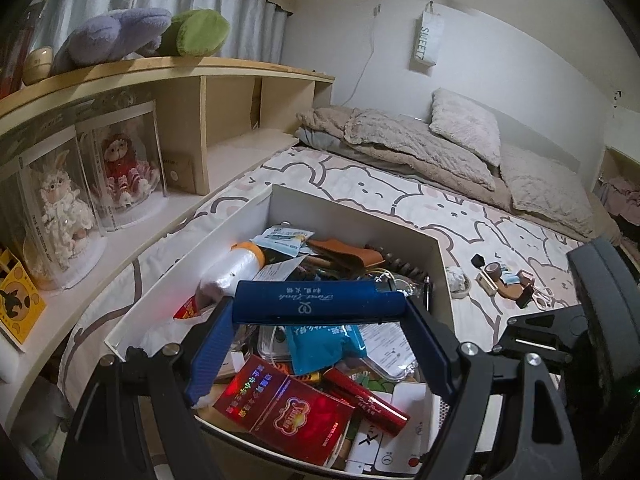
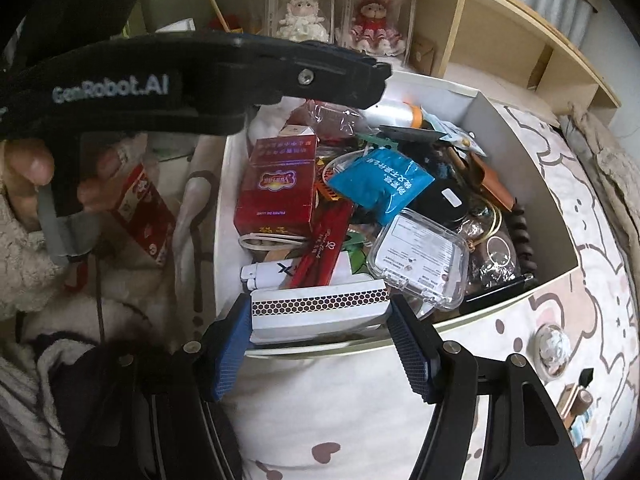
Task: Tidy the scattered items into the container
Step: 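Lower the white mesh box into the shoe box and open the right tool, then lower the blue tube into the shoe box and open the left tool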
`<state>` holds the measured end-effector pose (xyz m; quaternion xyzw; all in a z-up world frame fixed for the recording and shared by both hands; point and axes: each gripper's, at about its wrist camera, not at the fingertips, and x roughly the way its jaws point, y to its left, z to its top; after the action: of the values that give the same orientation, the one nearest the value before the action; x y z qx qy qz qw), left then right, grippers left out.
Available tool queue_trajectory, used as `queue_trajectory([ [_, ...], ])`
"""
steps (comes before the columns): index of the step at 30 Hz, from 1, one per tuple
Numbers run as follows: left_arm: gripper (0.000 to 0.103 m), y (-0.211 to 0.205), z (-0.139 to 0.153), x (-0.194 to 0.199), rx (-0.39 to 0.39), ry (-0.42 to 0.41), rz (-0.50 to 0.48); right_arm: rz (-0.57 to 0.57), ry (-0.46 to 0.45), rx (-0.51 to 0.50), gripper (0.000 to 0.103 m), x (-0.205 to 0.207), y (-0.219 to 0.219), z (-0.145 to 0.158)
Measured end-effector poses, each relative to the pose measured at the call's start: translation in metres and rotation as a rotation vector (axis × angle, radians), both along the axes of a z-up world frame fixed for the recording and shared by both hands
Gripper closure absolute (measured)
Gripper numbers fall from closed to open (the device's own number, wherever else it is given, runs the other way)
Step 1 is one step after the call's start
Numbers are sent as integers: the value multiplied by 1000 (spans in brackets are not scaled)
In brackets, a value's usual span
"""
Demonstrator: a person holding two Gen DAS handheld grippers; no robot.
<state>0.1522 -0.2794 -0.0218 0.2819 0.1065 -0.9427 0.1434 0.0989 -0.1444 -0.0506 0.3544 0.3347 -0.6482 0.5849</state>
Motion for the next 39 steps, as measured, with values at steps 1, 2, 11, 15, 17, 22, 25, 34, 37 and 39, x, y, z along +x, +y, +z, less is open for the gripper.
queue_trajectory([
  [1,21,-1,-1,0,1,-4,2,-3,-13,-10,20,0,1,1],
  [2,21,-2,-1,0,3,-7,3,-13,-7,-15,18,0,2,2],
  [11,21,-1,-6,-3,10,-28,-4,-65,-35,-64,17,-7,24,2],
  [15,21,2,-10,-7,15,-40,-19,-123,-35,-112,17,-10,45,5],
  [17,21,4,-13,-9,32,-48,-31,-162,-44,-146,17,-13,57,7],
  [22,21,11,-24,-16,78,-82,-68,-249,-61,-217,17,-19,81,10],
  [25,21,17,-29,-22,97,-104,-91,-286,-68,-248,17,-21,88,10],
  [34,21,27,-37,-44,187,-132,-81,-341,-97,-273,17,-21,93,-4],
  [37,21,29,-43,-54,254,-149,-62,-347,-99,-280,17,-20,95,-7],
  [39,21,32,-46,-60,290,-152,-52,-351,-96,-280,17,-19,97,-7],
])
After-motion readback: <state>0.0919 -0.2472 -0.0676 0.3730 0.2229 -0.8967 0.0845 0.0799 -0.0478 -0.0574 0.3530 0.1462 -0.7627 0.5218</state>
